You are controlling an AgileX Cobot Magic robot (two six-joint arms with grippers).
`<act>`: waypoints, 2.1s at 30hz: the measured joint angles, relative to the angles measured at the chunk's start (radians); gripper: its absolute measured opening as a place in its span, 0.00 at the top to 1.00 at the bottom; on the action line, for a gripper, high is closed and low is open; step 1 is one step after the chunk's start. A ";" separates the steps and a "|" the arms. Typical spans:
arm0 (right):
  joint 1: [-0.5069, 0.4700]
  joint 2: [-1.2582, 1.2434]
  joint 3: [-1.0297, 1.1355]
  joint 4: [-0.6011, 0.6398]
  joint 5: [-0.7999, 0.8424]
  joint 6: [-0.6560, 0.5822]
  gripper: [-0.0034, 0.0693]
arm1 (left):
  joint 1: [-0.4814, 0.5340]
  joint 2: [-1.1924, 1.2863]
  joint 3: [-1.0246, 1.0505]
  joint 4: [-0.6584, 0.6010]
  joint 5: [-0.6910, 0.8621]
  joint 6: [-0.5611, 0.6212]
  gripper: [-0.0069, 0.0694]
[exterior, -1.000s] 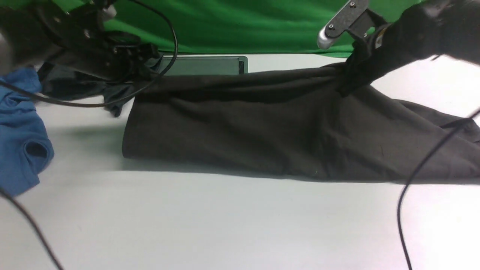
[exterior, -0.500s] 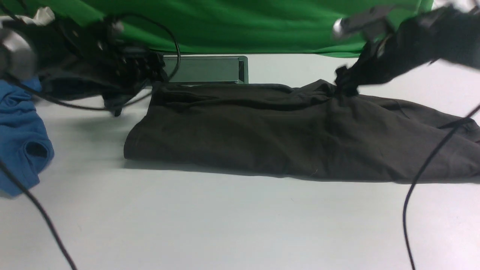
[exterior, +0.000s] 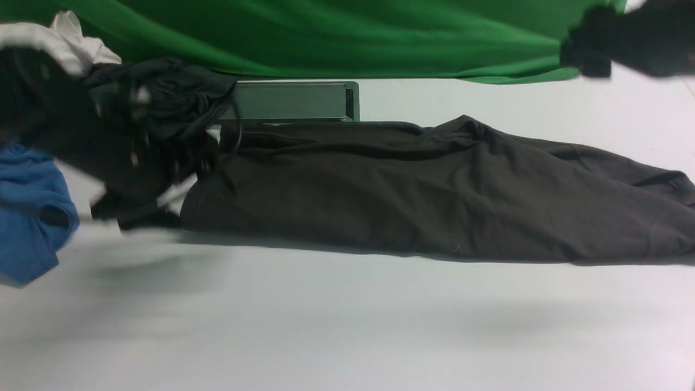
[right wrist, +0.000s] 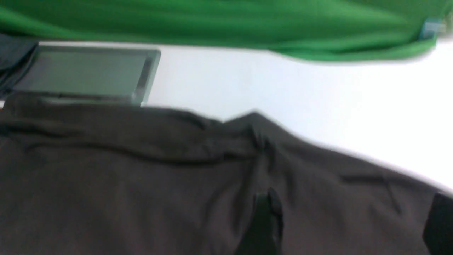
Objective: Fold a long-sleeved shirt on a white desktop.
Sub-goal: 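Grasp the waist and leg ends of the folded dark trousers and straighten them on the table, then fold the garment over onto itself on the table with the left gripper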
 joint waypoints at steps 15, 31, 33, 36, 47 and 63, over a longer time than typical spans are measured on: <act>0.001 -0.124 0.427 0.015 -0.008 0.007 0.21 | -0.002 0.078 0.167 -0.639 -0.451 0.492 0.00; 0.001 -0.125 0.432 0.031 -0.032 0.019 0.33 | 0.037 0.142 0.126 -0.693 -0.336 0.650 0.81; 0.001 -0.129 0.432 0.033 -0.026 0.010 0.47 | 0.075 0.141 0.127 -0.682 -0.268 0.652 0.83; 0.001 -0.152 0.432 0.062 -0.017 -0.030 0.69 | 0.121 0.126 0.139 -0.657 -0.212 0.659 0.83; 0.001 -0.341 0.432 0.161 -0.009 -0.082 0.93 | 0.325 -0.114 0.227 -0.618 -0.151 0.725 0.83; 0.001 -0.508 0.419 0.164 -0.014 -0.007 0.90 | 0.120 -0.189 0.065 -0.740 -0.137 0.749 0.83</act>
